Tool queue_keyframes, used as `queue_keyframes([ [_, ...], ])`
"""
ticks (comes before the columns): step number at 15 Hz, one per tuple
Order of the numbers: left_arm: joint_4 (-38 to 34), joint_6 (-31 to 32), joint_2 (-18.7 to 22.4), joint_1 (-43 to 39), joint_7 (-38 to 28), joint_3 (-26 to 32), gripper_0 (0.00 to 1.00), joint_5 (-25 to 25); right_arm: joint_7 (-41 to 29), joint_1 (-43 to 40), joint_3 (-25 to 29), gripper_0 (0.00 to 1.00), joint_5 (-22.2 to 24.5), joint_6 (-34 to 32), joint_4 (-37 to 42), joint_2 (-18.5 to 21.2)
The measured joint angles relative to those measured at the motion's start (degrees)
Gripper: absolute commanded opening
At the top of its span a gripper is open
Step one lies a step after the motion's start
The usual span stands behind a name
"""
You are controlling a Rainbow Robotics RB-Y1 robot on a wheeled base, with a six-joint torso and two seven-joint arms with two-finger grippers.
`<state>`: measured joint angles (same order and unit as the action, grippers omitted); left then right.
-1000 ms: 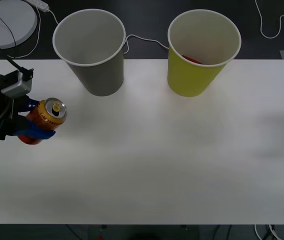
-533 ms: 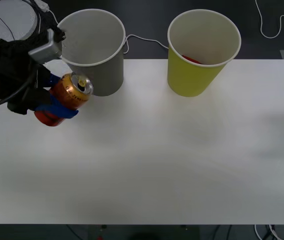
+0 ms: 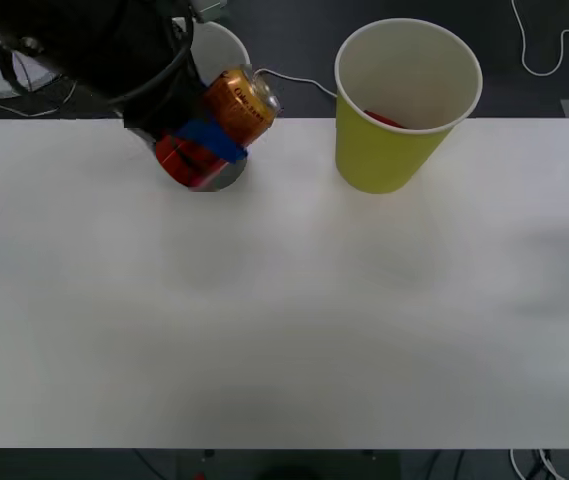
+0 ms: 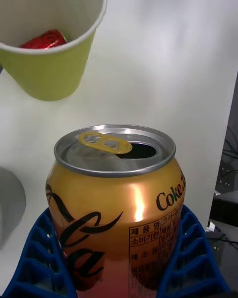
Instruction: Put the can into the green bin and the plastic bottle into the gray bin
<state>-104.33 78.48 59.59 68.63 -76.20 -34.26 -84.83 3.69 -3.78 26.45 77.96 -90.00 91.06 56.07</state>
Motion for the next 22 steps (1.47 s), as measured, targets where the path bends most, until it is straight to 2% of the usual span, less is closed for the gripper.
queue_keyframes([
  [5,13.74,-6.23,-8.44,16.14,-1.77,-14.09,0.0,-0.95,0.0,0.0,0.0,1.0,0.0,0.0,0.0,0.0],
  [7,21.48,-7.58,-12.9,22.09,-1.85,-18.44,0.0,-0.03,0.0,0.0,0.0,1.0,0.0,0.0,0.0,0.0],
  [10,31.03,-9.72,-19.84,27.53,-1.92,-21.46,0.0,0.16,0.0,0.0,0.0,1.0,0.0,0.0,0.0,0.0],
  [18,58.51,-20.35,-38.23,39.58,-1.87,-31.05,0.0,1.68,0.0,0.0,0.0,1.0,0.0,0.0,0.0,0.0],
  [22,67.42,-24.99,-43.98,41.24,-1.79,-34.35,0.0,2.57,0.0,0.0,0.0,1.0,0.0,0.0,0.0,0.0],
])
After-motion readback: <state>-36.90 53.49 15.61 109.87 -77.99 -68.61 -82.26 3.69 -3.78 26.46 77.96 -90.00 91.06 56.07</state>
